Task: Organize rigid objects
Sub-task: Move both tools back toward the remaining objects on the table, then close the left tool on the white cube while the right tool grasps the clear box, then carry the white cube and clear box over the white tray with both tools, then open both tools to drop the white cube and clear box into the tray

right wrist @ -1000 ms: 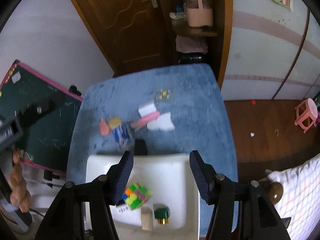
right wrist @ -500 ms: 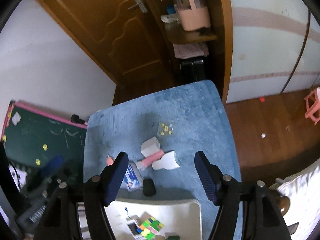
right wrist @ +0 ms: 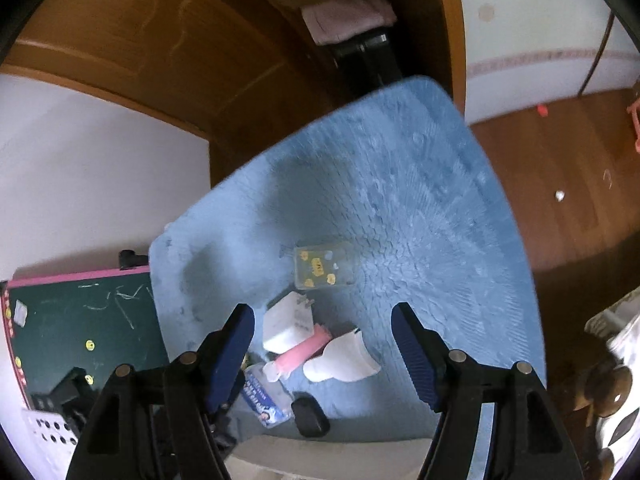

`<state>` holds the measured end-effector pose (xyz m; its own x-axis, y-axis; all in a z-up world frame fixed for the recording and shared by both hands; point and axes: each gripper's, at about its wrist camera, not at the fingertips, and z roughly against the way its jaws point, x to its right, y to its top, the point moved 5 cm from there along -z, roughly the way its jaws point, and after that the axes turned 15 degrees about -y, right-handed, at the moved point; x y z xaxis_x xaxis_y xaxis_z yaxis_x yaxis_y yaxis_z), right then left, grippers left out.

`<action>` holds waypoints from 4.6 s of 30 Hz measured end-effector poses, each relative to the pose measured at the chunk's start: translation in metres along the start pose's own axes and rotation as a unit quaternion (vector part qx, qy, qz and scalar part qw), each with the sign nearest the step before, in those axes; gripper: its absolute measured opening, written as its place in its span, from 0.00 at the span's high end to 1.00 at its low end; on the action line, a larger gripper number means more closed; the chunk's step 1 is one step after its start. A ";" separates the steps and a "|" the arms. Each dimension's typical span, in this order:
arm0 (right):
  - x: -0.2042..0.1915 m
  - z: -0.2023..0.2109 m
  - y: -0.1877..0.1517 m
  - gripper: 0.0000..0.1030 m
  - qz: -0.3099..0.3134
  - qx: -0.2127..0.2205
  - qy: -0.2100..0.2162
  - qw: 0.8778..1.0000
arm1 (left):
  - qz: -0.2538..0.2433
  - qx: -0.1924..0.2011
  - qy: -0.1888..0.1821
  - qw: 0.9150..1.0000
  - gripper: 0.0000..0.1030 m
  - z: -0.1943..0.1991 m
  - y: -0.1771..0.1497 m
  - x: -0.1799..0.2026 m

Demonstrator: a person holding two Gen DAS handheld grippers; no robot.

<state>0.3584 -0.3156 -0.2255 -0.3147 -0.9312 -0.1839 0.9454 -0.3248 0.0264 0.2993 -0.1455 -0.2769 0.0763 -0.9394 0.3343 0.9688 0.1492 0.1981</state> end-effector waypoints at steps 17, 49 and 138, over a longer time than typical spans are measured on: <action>-0.016 -0.074 0.028 0.30 0.008 -0.055 -0.011 0.998 | 0.066 -0.049 -0.025 0.996 0.27 -0.055 0.009 -0.019; -0.077 -0.141 0.007 0.41 0.089 -0.086 -0.123 0.985 | 0.026 -0.016 -0.052 0.998 0.42 -0.025 -0.005 -0.036; 0.046 -0.031 -0.346 0.37 0.098 0.065 -0.140 0.983 | -0.306 -0.067 -0.054 0.948 0.28 0.118 -0.297 -0.088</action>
<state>0.0198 -0.2411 -0.2732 -0.1552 -0.9812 0.1149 0.9772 -0.1354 0.1638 -0.0232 -0.0708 -0.2567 -0.5281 -0.7992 0.2871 0.8451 -0.4615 0.2697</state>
